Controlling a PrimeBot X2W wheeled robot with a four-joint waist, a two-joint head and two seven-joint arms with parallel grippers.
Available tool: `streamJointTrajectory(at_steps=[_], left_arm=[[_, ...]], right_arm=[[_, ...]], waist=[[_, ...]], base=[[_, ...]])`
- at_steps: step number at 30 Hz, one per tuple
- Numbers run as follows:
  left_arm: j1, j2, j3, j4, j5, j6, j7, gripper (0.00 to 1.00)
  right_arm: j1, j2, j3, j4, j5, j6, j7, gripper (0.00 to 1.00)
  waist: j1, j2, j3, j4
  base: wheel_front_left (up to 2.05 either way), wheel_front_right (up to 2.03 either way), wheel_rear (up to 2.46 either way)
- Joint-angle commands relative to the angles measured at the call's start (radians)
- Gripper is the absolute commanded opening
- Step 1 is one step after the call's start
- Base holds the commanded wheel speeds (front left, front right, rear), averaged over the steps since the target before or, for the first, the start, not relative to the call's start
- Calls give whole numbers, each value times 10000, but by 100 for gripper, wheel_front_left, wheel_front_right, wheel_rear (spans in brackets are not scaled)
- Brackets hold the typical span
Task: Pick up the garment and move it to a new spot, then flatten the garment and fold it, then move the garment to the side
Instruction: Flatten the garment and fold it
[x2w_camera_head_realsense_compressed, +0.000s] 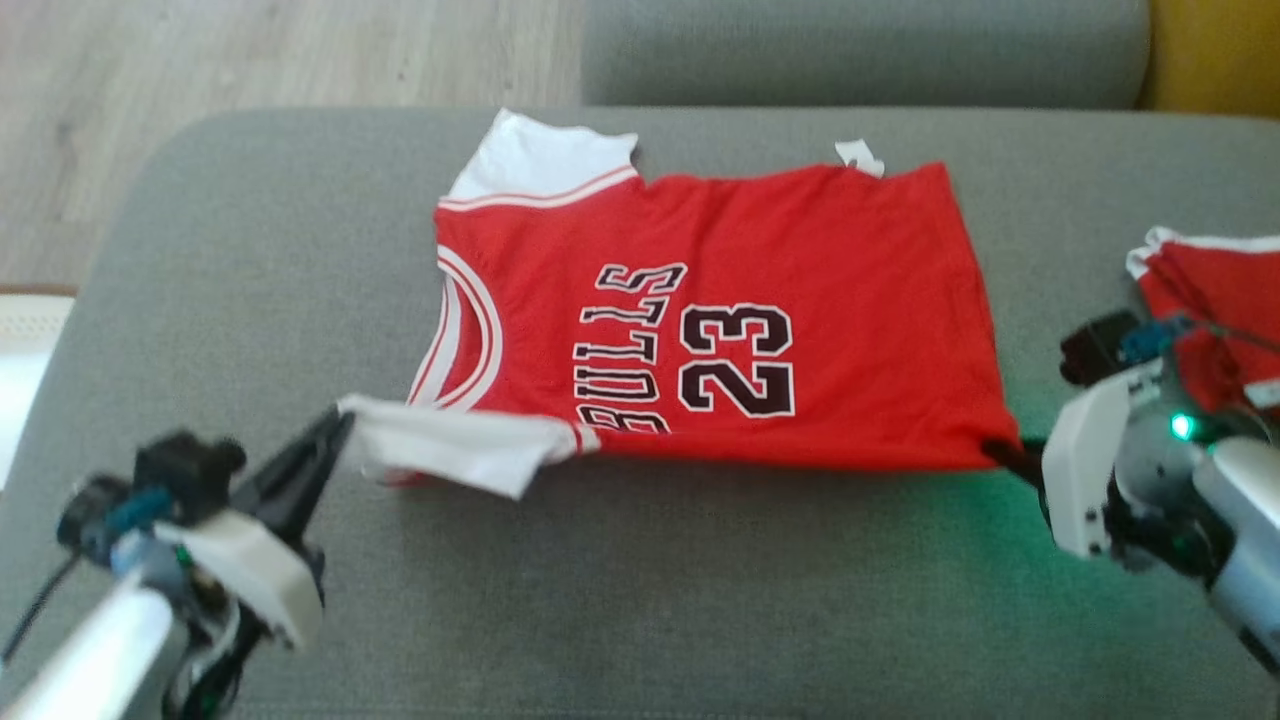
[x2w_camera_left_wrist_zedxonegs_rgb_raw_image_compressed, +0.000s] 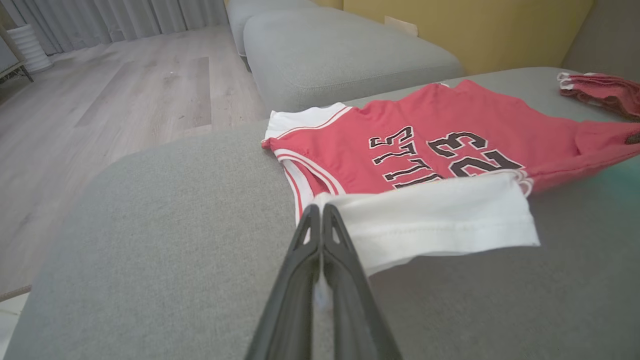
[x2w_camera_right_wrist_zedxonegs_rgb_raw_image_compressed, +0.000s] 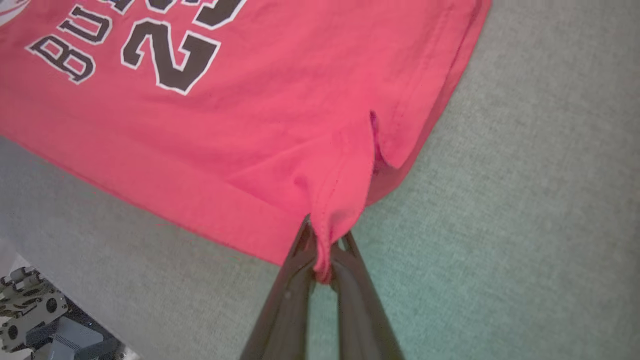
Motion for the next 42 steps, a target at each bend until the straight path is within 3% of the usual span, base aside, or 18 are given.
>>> streamJointTrajectory(at_steps=[1,10,20,21,22,23,24,25,32,37,42], left_arm=[[-927,328,483,48,75,-66,64,0],[-2919,-18,-132,1766,404,-450,167,0],[-4613,-484,-1077,3500,578,-594,-300,0],[-4777,-543,-1156,3689,585,-597,-368,0],[-4937,-611,-1202,3877,594,-599,-453,11],[-4937,-611,-1202,3877,594,-599,-453,11],[-5095,-690,-1236,4078,617,-600,-553,87],[-5251,-778,-1228,4275,636,-597,-670,100],[-5903,-1585,27,4729,315,305,-1241,100],[-4879,-2149,2163,2581,374,873,-1253,100],[-3006,-3200,4146,591,798,1030,-1255,100]], right_arm=[[-361,-58,-211,-13,-113,-9,145,0],[-1247,555,-548,644,-652,-9,707,0],[-2195,966,-805,1189,-1122,-9,758,0],[-2301,1001,-827,1233,-1217,-9,667,94],[-2385,1049,-861,1323,-1276,-9,637,100],[-2385,1049,-861,1323,-1276,-9,637,100],[-2482,1095,-873,1375,-1357,-9,555,100],[-2604,1142,-954,1454,-1451,-9,382,100],[-3285,1850,-2186,2347,-2277,-9,-2306,100],[-3017,2446,-3084,2557,-2806,-9,-4640,100],[-2073,3381,-4185,2362,-3420,-9,-6932,100]], waist=[[1,-1,300,-35],[1,-1,1089,-123],[1,-1,1813,-131],[1,-1,1865,-124],[1,-1,1909,-117],[1,-1,1909,-117],[1,-1,1937,-105],[1,-1,1965,-97],[1,-1,1916,-25],[1,-1,1643,-31],[1,-1,1150,-148]], base=[[0,0,0],[0,0,0],[0,0,0],[0,0,0],[0,0,0],[0,0,0],[0,0,0],[0,0,0],[0,0,0],[0,0,0],[0,0,0]])
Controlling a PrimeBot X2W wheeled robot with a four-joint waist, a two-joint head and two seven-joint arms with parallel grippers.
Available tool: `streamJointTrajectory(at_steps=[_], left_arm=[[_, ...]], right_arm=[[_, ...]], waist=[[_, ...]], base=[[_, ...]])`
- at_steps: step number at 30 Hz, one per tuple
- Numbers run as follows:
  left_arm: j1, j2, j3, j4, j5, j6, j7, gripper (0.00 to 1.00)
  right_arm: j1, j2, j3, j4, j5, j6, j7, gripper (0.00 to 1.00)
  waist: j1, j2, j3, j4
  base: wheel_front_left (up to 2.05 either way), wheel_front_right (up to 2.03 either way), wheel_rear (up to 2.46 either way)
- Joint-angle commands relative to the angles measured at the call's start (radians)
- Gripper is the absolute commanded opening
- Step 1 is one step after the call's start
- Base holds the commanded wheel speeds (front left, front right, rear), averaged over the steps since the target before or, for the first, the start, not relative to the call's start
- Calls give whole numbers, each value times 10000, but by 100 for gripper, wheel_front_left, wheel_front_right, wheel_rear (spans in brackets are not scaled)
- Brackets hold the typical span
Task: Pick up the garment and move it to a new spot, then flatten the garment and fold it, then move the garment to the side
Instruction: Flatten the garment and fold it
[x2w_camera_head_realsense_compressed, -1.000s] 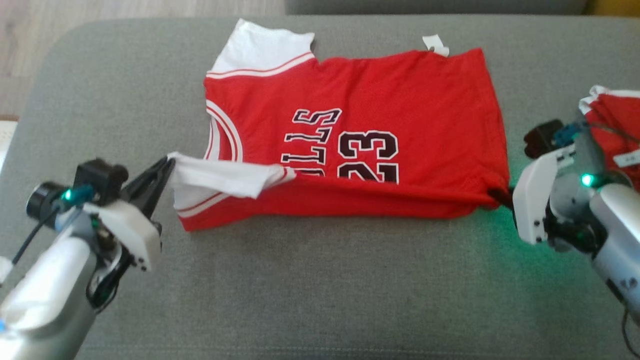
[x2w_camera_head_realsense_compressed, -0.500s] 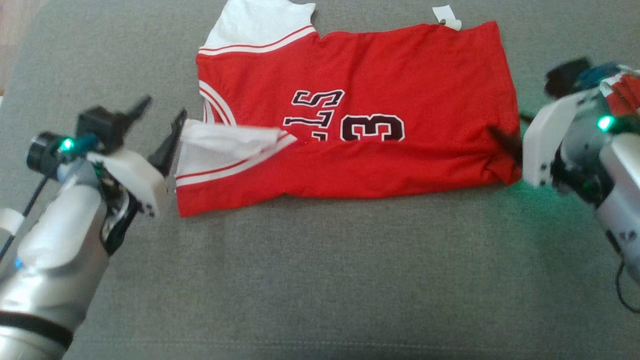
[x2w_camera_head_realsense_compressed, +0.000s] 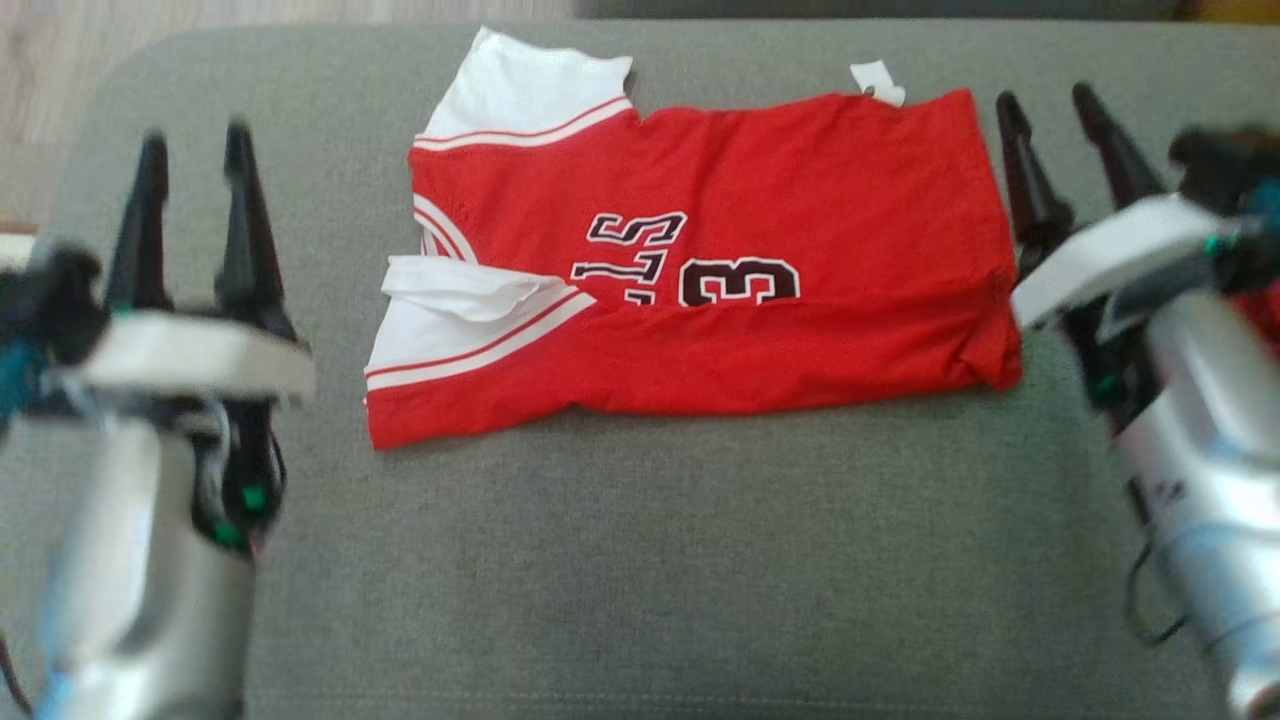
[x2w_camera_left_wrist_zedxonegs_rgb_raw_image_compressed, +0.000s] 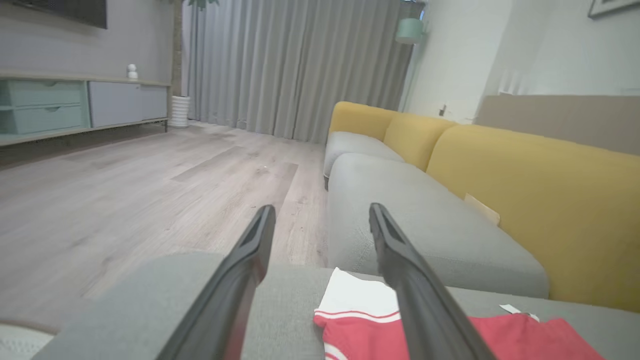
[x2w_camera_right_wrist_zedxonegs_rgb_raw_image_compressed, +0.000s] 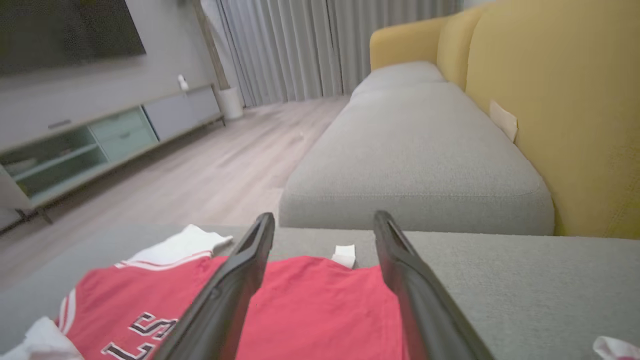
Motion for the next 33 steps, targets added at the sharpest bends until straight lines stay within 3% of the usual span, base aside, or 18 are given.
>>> streamJointTrajectory(at_steps=[1,6,13,21,28,33], left_arm=[[370,-113,868,-811,251,59,-51,100],[2013,-1255,1891,-1885,860,-259,-52,100],[3430,-1831,2122,-1936,1630,-726,-52,100],[4184,-1908,1937,-1427,1849,-650,-52,100],[4113,-1911,1800,-929,2049,-466,-53,100],[3703,-1911,1760,299,2510,-238,-53,100]], right_arm=[[557,438,-375,-409,-223,-9,-697,100],[2036,1483,-1808,-1233,-1457,-9,-1399,100],[4478,2663,-3361,-3010,-2793,-9,-1458,100],[5900,2779,-3055,-3640,-2505,-9,-1461,100],[5878,2781,-2839,-3838,-2481,-9,-1461,100],[5708,2782,-2851,-4046,-2501,-9,-1462,100]], waist=[[0,0,-303,-105],[0,0,-772,-254],[0,0,-1273,-419],[0,0,-1498,-723],[0,0,-1343,-998],[0,0,-1016,-1127]], base=[[0,0,0],[0,0,0],[0,0,0],[0,0,0],[0,0,0],[0,0,0]])
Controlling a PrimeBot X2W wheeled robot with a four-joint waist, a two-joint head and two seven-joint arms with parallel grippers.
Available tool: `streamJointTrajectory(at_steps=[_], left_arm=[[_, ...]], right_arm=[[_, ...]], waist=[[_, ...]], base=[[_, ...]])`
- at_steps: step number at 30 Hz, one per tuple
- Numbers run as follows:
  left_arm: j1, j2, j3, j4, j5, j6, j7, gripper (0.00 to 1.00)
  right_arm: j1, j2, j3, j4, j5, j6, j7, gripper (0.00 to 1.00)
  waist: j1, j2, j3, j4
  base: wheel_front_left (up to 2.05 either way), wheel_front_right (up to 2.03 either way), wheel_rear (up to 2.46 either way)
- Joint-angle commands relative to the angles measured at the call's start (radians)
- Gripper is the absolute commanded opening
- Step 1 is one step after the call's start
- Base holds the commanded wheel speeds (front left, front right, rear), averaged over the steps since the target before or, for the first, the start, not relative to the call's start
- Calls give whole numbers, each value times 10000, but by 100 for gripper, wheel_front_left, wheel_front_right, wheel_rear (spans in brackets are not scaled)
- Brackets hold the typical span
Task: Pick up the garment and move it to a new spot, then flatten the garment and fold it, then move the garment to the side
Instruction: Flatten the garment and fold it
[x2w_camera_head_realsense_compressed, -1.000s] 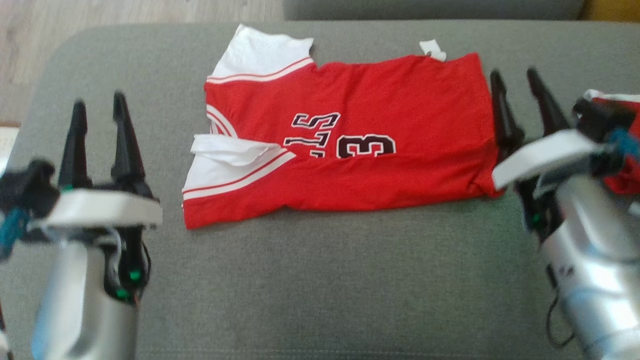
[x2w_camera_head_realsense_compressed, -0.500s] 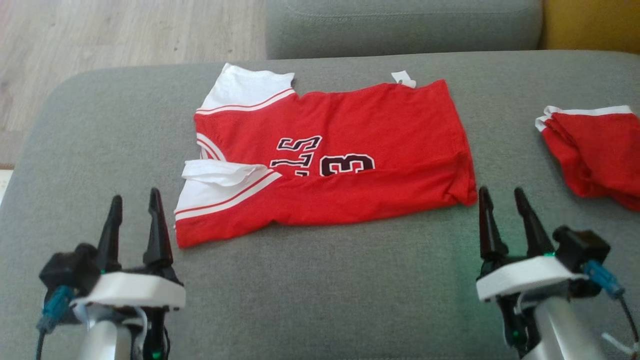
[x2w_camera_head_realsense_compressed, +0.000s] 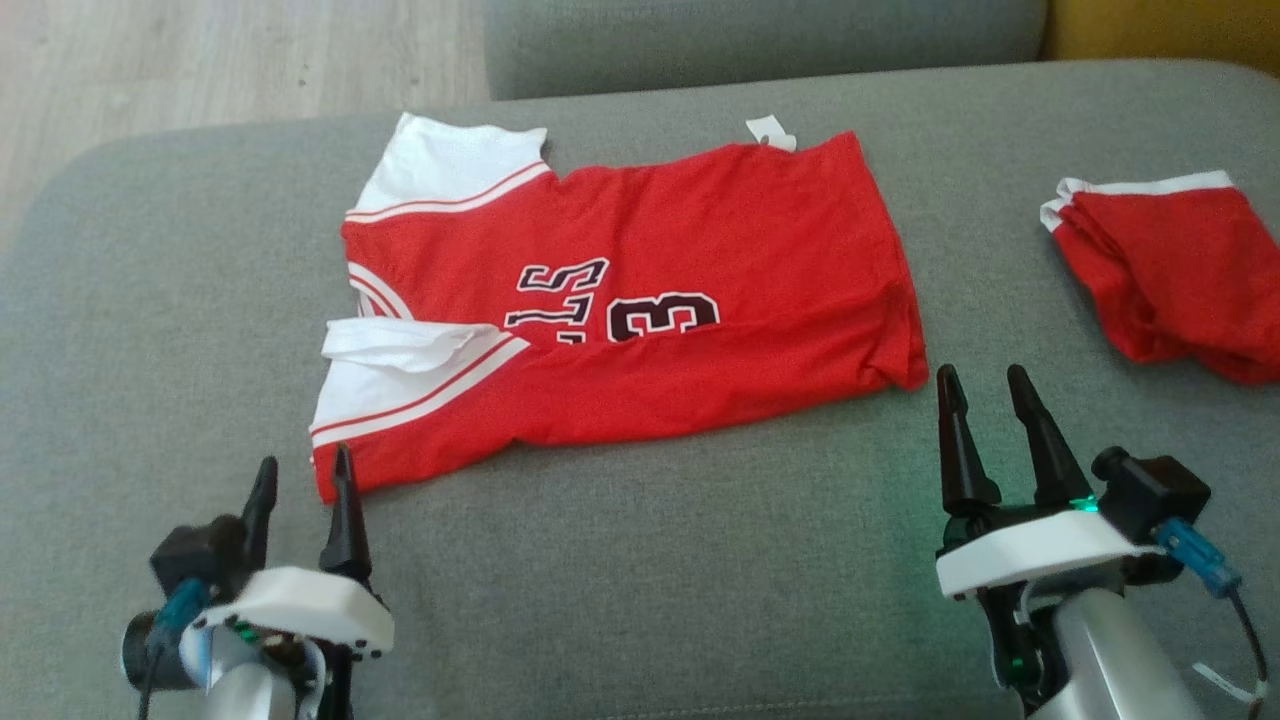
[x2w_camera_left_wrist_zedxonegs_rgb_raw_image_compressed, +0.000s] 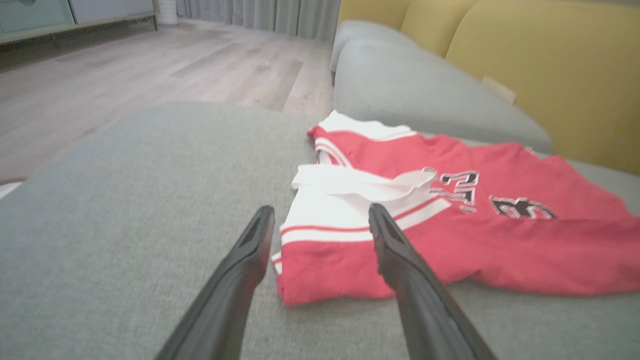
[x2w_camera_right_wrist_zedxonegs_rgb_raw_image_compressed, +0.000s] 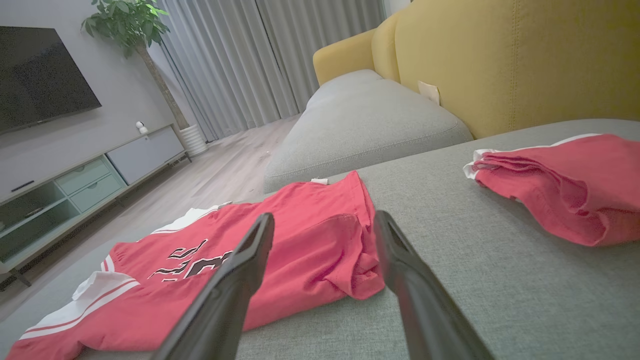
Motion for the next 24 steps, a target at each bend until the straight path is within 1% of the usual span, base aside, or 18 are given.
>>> streamJointTrajectory(at_steps=[1,6,10,16,18,21,22,23,24], left_arm=[[-655,66,240,-74,88,39,-53,100],[-1420,114,342,1747,2,186,-51,100],[-2043,328,243,3167,131,245,79,100],[-2760,633,217,4636,241,434,62,100],[-2946,673,165,5046,249,411,118,100],[-3178,669,29,5552,218,167,231,100],[-3244,658,-9,5644,203,84,211,36],[-3307,642,-48,5688,198,17,175,0],[-3362,623,-86,5691,195,-45,131,0]], right_arm=[[-490,15,204,-367,-31,-9,-110,100],[-538,15,235,-414,-139,-9,-109,100],[-640,16,292,-493,-164,-9,-98,100],[-749,16,339,-589,-189,-9,-65,100],[-757,16,318,-605,-190,-9,-48,100],[-737,16,222,-553,-208,-9,23,100],[-734,16,179,-499,-234,-9,96,100],[-741,16,152,-434,-284,-9,186,100],[-754,16,111,-362,-334,-9,278,100]], waist=[[0,0,120,-48],[0,0,377,-151],[0,0,563,-262],[0,0,760,-407],[0,0,804,-435],[0,0,819,-419],[0,0,816,-400],[0,0,810,-373],[0,0,799,-333]], base=[[0,0,0],[0,0,0],[0,0,0],[0,0,0],[0,0,0],[0,0,0],[0,0,0],[0,0,0],[0,0,0]])
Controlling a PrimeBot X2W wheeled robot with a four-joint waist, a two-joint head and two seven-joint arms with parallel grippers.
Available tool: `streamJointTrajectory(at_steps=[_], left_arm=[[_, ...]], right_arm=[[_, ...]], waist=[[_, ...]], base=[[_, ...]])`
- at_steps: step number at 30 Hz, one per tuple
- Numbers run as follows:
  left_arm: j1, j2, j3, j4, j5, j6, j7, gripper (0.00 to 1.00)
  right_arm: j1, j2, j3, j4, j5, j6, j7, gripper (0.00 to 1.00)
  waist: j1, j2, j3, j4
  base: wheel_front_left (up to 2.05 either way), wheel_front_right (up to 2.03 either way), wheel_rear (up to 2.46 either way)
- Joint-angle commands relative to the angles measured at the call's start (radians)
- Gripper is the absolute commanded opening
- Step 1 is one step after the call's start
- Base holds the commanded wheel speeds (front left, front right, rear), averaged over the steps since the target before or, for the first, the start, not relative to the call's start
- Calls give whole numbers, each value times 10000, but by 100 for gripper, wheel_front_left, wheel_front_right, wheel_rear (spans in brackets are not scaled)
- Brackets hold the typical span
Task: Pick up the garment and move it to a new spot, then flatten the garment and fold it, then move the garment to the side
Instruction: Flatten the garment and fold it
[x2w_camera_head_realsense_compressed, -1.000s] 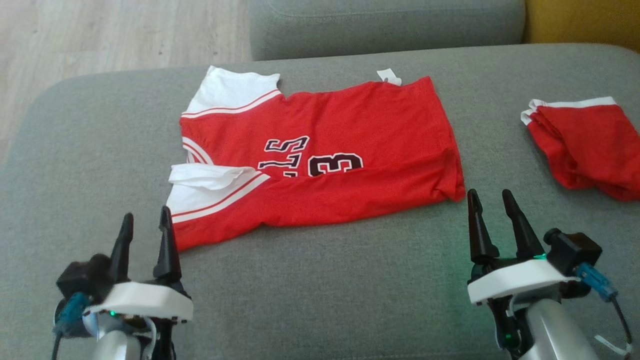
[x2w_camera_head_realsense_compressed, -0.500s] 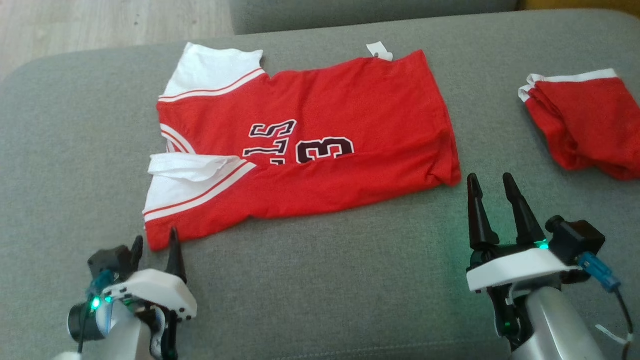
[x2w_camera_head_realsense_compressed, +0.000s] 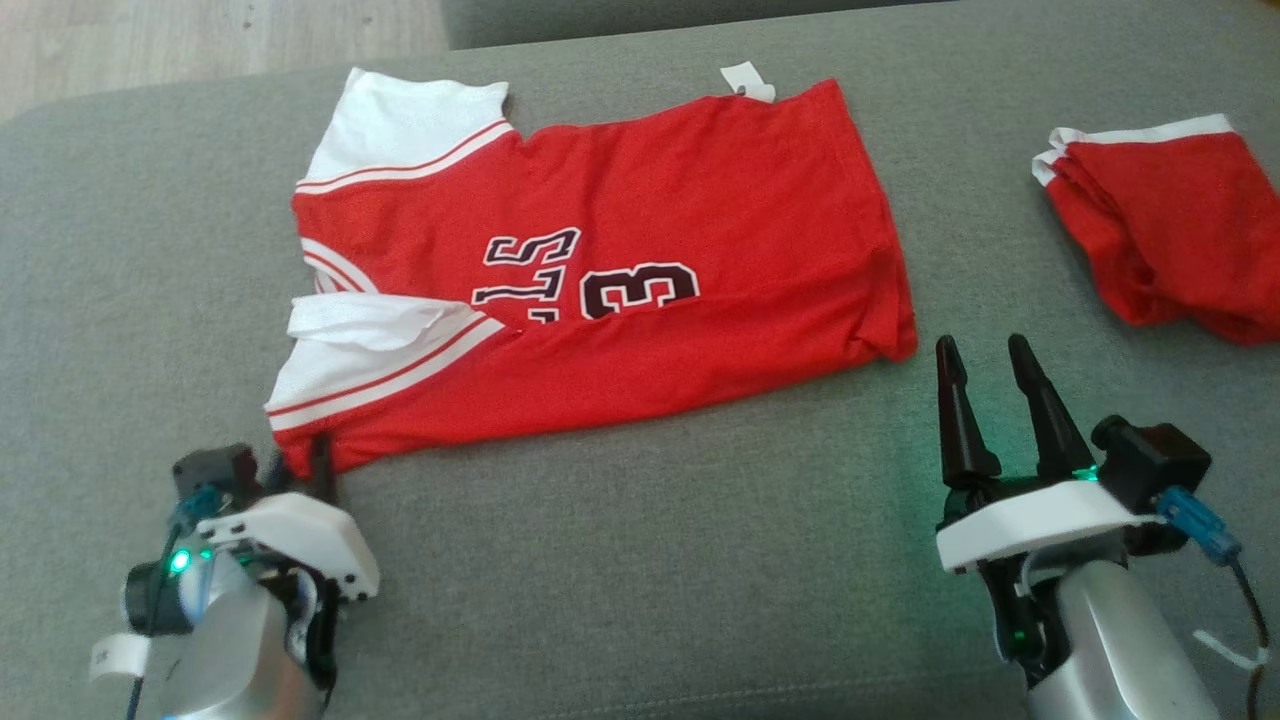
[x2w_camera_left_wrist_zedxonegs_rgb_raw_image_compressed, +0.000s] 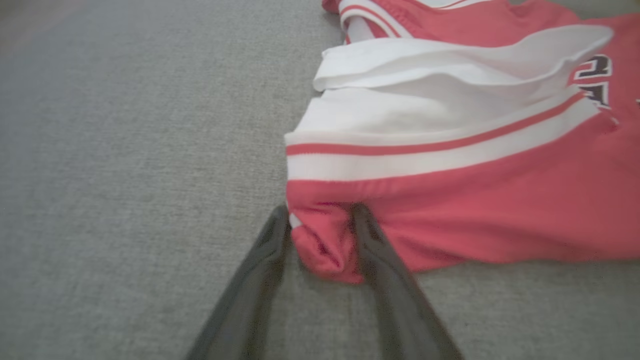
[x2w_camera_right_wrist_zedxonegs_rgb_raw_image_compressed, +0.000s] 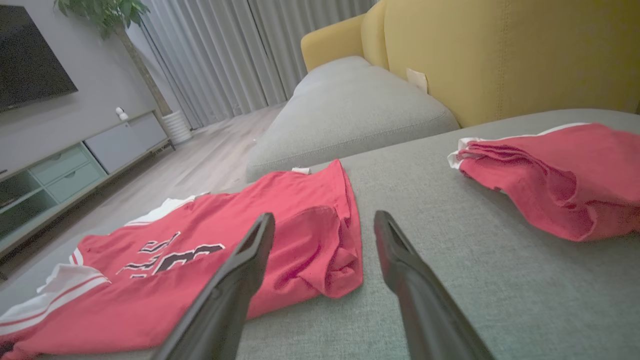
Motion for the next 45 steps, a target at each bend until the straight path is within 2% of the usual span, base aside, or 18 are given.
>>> streamJointTrajectory(at_steps=[1,5,11,12,16,21,28,29,30,31,37,45], left_arm=[[-178,151,142,20,-14,-93,0,0],[-260,46,58,-707,10,-230,-120,0],[250,-121,-230,-3226,397,-383,-132,0],[250,-121,-230,-3226,397,-383,-132,0],[607,-229,-604,-4243,562,-571,-133,0],[816,-307,-1010,-4783,601,-683,-134,0],[963,-336,-1119,-4882,581,-651,-134,0],[975,-335,-1102,-4842,581,-644,-135,0],[986,-326,-1079,-4804,582,-637,-135,0],[995,-311,-1054,-4762,585,-629,-135,0],[1006,-177,-786,-4514,531,-565,-135,0],[1435,76,-364,-4105,413,-498,-135,0]], right_arm=[[-350,16,103,-107,-177,-9,191,100],[-613,16,-214,412,-386,-9,707,100],[-1424,16,-703,1737,-115,-9,1331,100],[-1424,16,-703,1737,-115,-9,1331,100],[-2182,16,-1089,3090,11,-9,1529,100],[-3037,16,-1404,4811,-375,-9,1496,100],[-3903,16,-2088,6866,-1103,-9,1217,100],[-4009,16,-2074,7104,-1086,-9,1174,95],[-4107,16,-2027,7324,-1043,-9,1118,26],[-4203,16,-1951,7519,-992,-9,1047,0],[-4593,16,-1153,8092,-295,-9,434,0],[-4128,16,156,7566,1181,-9,46,0]], waist=[[0,-1,-27,101],[0,-1,-56,368],[0,-1,29,937],[0,-1,29,937],[0,-1,140,1320],[0,-1,186,1607],[0,-1,163,1625],[0,-1,149,1597],[0,-1,130,1560],[0,-1,111,1519],[0,-1,-65,1220],[0,-1,-776,713]], base=[[0,0,0],[0,0,0],[0,0,0],[0,0,0],[0,0,0],[0,0,0],[0,0,0],[0,0,0],[0,0,0],[0,0,0],[0,0,0],[0,0,0]])
